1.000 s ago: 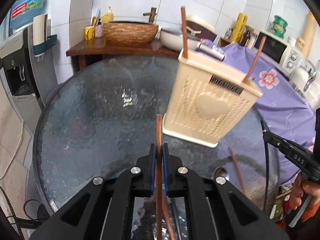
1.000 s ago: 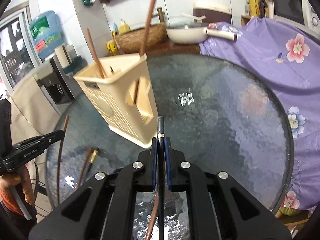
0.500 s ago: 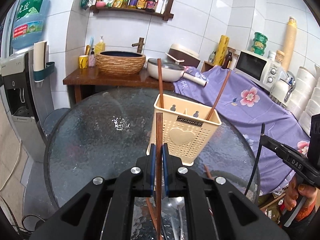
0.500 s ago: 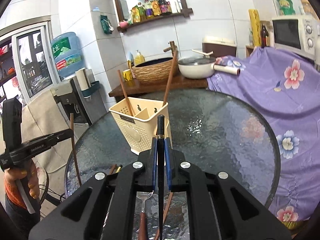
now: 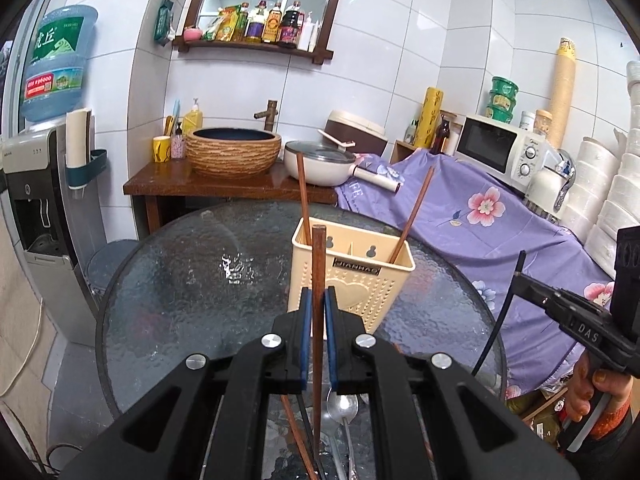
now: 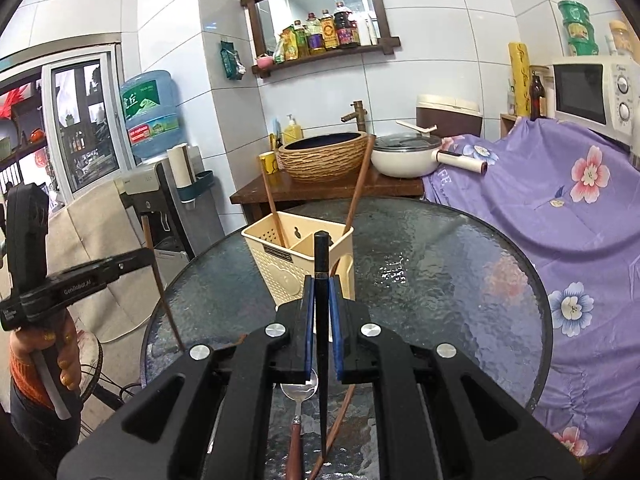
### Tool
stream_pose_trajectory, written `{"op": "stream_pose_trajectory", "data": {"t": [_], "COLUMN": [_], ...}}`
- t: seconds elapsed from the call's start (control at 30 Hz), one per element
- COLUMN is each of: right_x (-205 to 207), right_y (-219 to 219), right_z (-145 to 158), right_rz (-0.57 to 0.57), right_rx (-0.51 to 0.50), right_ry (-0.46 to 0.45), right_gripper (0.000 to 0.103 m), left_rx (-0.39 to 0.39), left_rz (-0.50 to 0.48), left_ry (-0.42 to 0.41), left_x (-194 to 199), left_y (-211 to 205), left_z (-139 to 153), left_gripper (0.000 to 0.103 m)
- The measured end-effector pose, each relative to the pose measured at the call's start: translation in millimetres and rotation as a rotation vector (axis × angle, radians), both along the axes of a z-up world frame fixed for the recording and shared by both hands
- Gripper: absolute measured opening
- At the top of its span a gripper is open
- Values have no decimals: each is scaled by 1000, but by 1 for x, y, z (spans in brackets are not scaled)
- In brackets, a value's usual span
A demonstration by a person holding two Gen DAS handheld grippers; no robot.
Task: Organize utensils
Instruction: 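Lift both held chopsticks and carry them above the utensil holder, then lower the chopsticks into the holder and open both tools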
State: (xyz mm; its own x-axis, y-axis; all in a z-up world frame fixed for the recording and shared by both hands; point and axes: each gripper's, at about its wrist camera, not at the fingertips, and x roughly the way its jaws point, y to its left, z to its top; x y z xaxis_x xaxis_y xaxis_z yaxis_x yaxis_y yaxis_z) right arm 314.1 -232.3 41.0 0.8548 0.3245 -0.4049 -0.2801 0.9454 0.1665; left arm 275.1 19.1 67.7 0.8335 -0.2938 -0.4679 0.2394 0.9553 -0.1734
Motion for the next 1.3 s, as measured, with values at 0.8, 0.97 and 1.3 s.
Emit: {"op": "stream_pose_trajectory", "data": {"t": [0.8,0.97,1.3], "right_x": [26,41,83], "right_y": [23,30,38], "right_z": [75,106,171], "right_rz": [117,133,49], "right_rx": [17,15,-12], "right_ry": [-41,-56,-139], "right_gripper": [8,8,8], "left_rx": [9,24,9], "left_rz": [-52,-43,-8], "left_ry": [-95,-153,-178], "left_x": [21,29,83], "left_y": [-14,-16,-26], "left_z": [71,105,162], "left_gripper": [7,7,7]}}
